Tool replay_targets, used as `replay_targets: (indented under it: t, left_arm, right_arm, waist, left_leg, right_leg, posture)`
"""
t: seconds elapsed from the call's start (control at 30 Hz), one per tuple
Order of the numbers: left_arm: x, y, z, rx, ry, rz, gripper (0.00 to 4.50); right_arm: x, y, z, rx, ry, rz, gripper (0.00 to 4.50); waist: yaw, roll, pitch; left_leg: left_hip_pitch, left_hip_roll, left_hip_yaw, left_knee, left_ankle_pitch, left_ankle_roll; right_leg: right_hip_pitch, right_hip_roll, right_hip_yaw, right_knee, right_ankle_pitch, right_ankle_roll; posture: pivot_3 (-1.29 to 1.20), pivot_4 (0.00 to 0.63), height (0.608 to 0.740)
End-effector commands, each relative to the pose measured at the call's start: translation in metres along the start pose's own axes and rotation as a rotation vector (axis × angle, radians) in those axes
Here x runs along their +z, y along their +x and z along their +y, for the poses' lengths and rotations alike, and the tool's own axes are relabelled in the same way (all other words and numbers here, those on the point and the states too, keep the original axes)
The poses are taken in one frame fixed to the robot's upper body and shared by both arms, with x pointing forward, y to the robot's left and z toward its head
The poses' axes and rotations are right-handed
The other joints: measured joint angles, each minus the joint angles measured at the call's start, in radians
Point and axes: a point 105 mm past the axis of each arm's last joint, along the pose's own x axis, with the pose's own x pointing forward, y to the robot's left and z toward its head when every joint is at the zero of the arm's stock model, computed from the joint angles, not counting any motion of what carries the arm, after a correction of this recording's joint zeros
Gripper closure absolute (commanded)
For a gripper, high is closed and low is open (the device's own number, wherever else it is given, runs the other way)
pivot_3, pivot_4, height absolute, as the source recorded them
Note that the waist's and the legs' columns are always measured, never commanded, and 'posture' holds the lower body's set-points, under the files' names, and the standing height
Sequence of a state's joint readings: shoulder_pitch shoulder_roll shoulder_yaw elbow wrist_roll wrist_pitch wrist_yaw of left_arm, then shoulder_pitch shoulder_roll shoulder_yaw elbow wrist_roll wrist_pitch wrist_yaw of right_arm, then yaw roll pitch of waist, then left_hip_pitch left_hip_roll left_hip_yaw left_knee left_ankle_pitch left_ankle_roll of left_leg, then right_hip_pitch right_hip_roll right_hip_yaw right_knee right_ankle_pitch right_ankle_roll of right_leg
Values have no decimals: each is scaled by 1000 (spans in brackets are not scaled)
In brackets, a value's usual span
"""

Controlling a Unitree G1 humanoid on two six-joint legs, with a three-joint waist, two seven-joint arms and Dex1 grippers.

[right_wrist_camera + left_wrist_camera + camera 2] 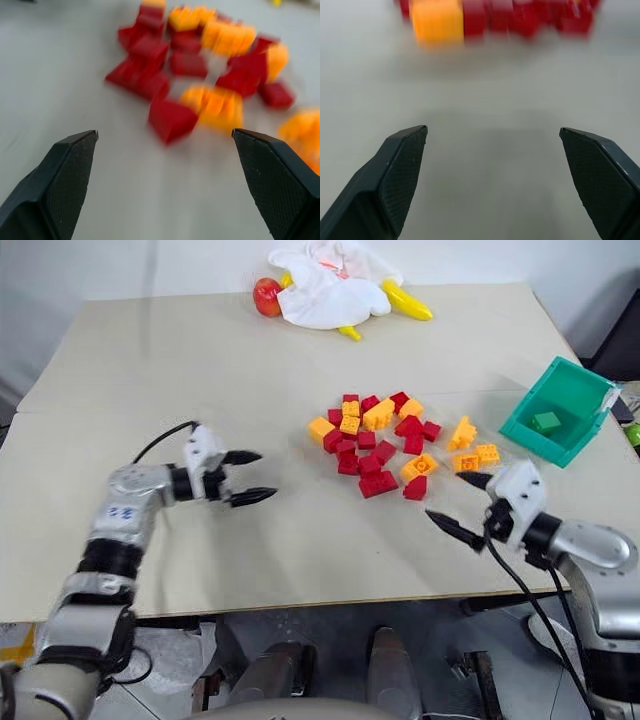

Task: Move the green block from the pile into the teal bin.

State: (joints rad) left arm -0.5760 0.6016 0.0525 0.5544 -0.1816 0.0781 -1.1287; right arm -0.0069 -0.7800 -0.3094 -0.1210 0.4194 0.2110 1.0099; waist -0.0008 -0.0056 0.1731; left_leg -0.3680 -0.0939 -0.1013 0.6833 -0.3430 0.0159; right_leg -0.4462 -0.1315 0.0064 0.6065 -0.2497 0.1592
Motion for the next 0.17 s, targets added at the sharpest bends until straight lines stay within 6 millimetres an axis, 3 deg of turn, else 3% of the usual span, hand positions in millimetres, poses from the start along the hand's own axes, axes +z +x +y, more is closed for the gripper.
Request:
replay_targets:
  t: [0.03,0.17]
  left_arm:
    - [18,-12,5,22,57,-56,0]
    - [16,-23,13,77,57,-39,0]
  right_arm:
    - [15,-11,-12,0,-72,-62,9]
    - [13,-9,-20,-29,-78,-66,9]
  waist:
    - [4,0,0]
    - [10,0,0]
  left_leg:
    - [0,0,0,0,0,0]
    - [1,1,0,0,1,-1]
  right_leg:
    - [1,0,0,-1,1,0]
    - [1,0,0,-4,1,-1]
  posture:
    - [0,150,740]
    - [0,150,740]
